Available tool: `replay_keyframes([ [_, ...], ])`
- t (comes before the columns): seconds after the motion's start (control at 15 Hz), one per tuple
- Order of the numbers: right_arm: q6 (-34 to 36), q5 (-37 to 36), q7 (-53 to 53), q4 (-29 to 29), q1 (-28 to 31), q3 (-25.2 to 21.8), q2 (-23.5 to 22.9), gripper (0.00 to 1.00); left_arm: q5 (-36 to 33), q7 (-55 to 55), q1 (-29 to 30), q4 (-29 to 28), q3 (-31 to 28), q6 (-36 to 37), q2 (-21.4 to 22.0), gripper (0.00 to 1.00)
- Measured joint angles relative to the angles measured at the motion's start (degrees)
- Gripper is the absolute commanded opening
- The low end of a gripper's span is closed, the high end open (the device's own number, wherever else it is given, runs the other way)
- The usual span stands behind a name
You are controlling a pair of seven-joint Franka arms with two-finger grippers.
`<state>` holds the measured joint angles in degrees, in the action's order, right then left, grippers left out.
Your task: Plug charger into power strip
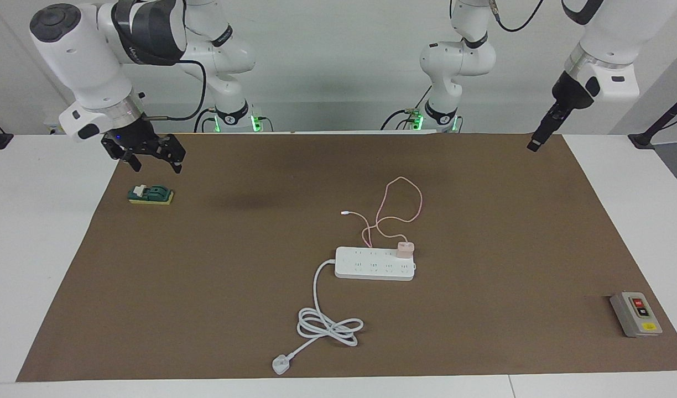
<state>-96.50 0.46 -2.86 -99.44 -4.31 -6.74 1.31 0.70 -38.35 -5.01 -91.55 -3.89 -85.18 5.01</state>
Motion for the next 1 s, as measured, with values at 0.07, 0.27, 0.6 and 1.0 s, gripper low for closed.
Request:
replay_keyframes([
  [0.07,0.00,0.00,0.00,0.00,0.00,0.00,0.00,1.00,0.00,4.05,0.97,-0.10,-0.01,0.81,0.64,1.00],
  [0.27,0.00,0.00,0.00,0.00,0.00,0.00,0.00,1.00,0.00,17.16,3.39,-0.41,-0.05,1.81,2.11,1.00],
  [0.6,0.00,0.00,0.00,0.00,0.00,0.00,0.00,1.00,0.01,21.95,3.72,-0.69,1.10,0.71,2.34,1.00],
  [1.0,0.00,0.00,0.00,0.00,0.00,0.00,0.00,1.00,0.01,22.31,3.72,-3.19,1.72,0.88,2.58,1.00],
])
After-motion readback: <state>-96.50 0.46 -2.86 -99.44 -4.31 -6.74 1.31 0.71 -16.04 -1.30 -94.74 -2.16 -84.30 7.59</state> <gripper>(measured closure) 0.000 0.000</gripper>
